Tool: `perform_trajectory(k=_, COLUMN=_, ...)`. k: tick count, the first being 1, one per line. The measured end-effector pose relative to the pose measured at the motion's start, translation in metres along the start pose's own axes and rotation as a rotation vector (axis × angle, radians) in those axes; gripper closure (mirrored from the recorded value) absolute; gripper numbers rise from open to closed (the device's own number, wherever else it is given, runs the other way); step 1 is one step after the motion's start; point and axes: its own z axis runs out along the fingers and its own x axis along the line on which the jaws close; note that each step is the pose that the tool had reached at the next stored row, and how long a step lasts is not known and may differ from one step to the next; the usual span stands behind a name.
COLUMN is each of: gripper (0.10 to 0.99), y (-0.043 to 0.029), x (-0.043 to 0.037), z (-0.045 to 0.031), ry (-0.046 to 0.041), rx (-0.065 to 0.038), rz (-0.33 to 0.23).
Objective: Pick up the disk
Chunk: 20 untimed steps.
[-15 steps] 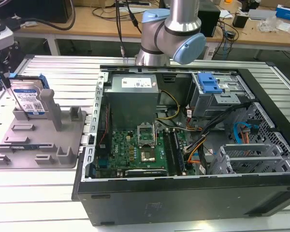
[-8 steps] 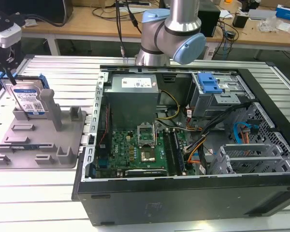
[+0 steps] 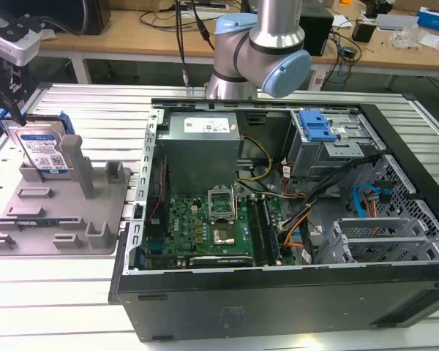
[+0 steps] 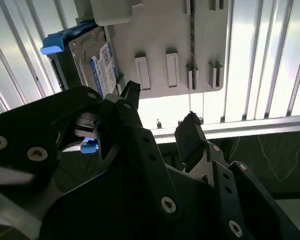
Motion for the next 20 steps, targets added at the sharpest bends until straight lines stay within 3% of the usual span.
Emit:
perform_trajectory(k=18, gripper=0.529, y=0.0, x=0.0, z=0.0005, ry=0.0131, rx=0.001, rz=-0.364)
perform_trajectory(k=20, gripper=0.529, y=0.0, x=0.0, z=0.0006, ry=0.0153, rx=0.001, rz=-0.425)
